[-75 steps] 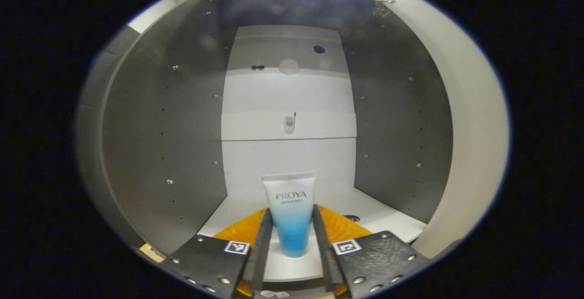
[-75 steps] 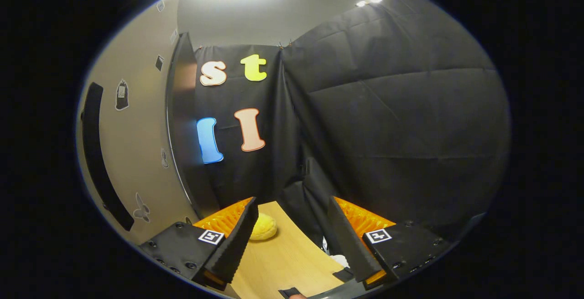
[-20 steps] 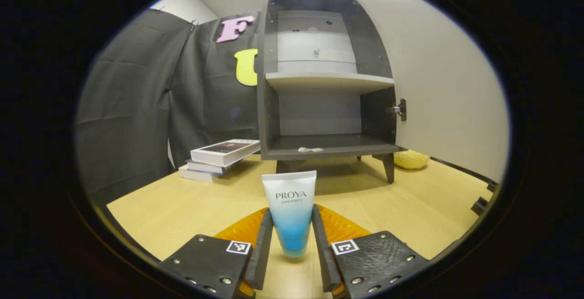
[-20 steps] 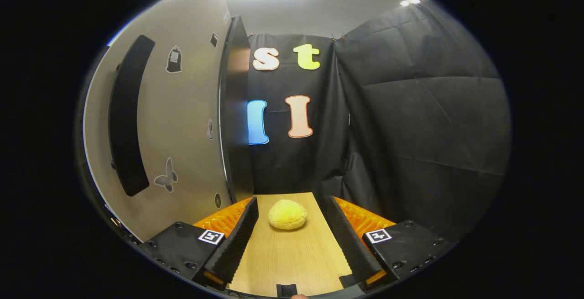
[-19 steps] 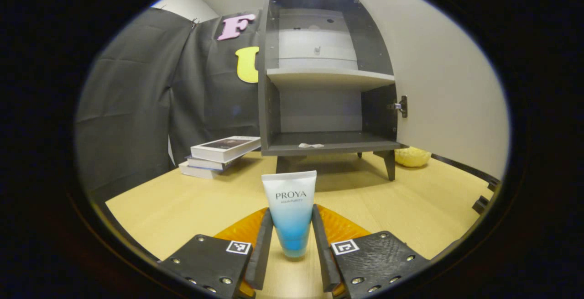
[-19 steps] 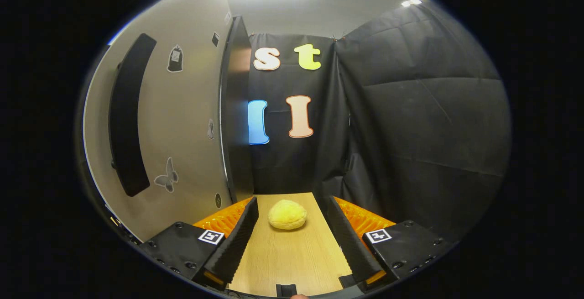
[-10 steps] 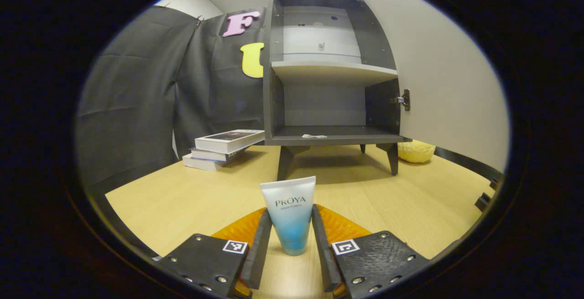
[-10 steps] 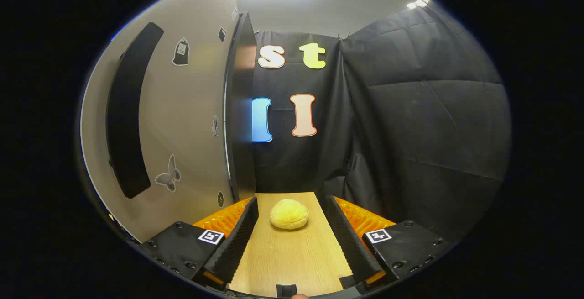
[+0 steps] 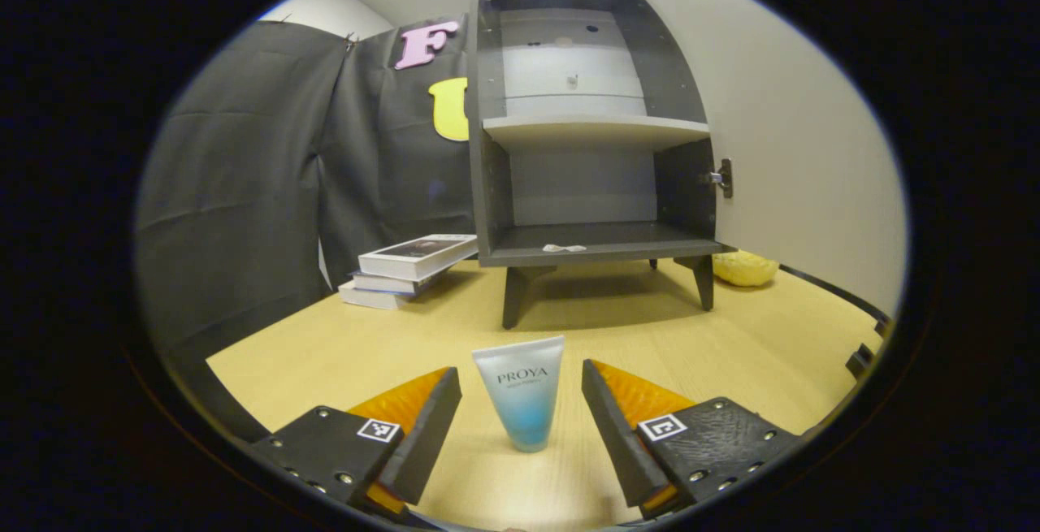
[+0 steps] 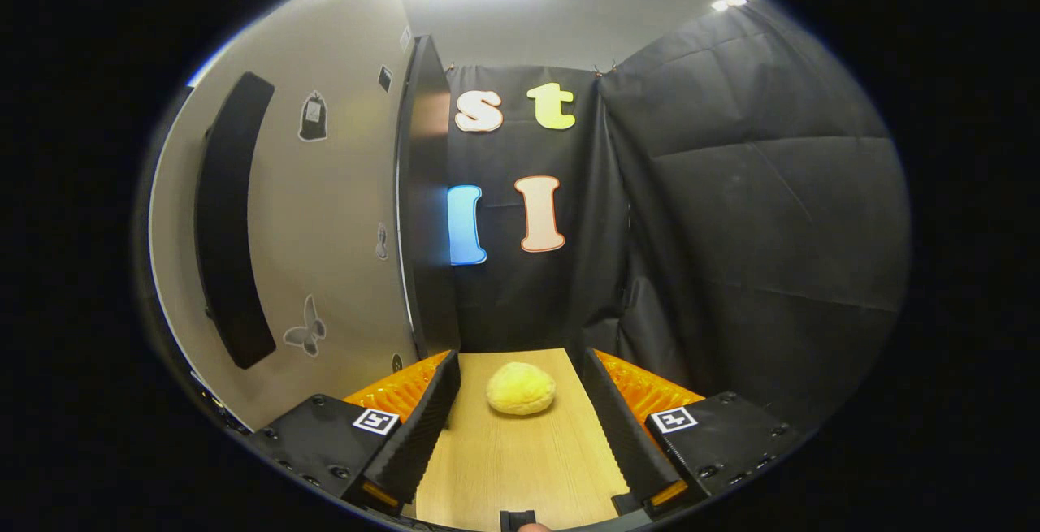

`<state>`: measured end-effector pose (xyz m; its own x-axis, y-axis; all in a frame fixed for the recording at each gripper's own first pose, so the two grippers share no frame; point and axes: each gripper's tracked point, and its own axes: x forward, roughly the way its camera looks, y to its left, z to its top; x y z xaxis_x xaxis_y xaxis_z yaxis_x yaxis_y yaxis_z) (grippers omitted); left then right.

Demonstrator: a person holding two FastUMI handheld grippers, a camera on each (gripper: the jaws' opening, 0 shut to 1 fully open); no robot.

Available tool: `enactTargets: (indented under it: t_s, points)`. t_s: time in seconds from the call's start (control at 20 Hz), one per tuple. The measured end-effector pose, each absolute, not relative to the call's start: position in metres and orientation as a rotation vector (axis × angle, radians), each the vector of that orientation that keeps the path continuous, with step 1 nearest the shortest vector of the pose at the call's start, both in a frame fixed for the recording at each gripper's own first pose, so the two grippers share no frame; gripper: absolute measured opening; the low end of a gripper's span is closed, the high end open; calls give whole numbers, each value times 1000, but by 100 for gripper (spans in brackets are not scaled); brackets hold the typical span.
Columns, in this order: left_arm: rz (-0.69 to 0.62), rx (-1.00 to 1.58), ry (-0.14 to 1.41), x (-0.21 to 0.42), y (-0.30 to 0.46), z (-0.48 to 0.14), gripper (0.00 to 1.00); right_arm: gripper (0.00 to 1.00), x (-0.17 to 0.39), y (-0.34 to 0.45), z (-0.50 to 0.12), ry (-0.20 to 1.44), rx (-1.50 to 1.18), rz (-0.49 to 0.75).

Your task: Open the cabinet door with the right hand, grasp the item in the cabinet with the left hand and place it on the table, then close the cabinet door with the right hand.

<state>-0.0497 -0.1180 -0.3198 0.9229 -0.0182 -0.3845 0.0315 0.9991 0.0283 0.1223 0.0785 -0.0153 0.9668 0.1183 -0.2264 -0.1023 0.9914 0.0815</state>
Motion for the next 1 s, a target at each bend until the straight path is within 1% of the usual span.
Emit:
enactTargets:
  t_s: [0.25,0.3,0.35,0.4,0.45,0.5,0.55,0.65,0.7,0.75,0.8,0.85,0.9,0.95,1.0]
  points:
    - [28,58,333,-55,-100,-226,90,92,122,77,-2,210,108,142]
    - [39,56,326,-56,-95,-208,91,96,123,78,2,208,113,145]
    - [44,47,313,-58,-92,-191,91,92,123,77,5,204,116,146]
    - [46,40,298,-59,-90,-174,90,96,122,76,8,200,122,141]
    - [51,41,287,-60,-87,-160,91,96,119,77,10,202,130,141]
    - [58,44,278,-61,-81,-150,90,96,116,79,13,206,139,142]
    - [58,42,270,-63,-77,-138,91,92,113,81,16,210,145,143]
    - [46,23,258,-63,-72,-121,91,92,107,84,25,205,143,130]
    - [38,15,253,-63,-66,-114,91,96,103,85,31,203,136,120]
    - [31,9,247,-61,-61,-105,91,96,98,86,37,195,129,107]
    - [21,6,240,-57,-55,-98,91,92,93,87,44,185,124,93]
    - [6,4,236,-54,-51,-90,91,96,89,90,51,172,122,78]
    - [-17,-5,229,-50,-49,-86,91,92,85,92,59,157,125,60]
    - [-32,-17,219,-46,-47,-82,91,92,80,94,65,138,133,39]
    - [-48,-29,210,-43,-42,-79,91,96,76,98,71,122,143,24]
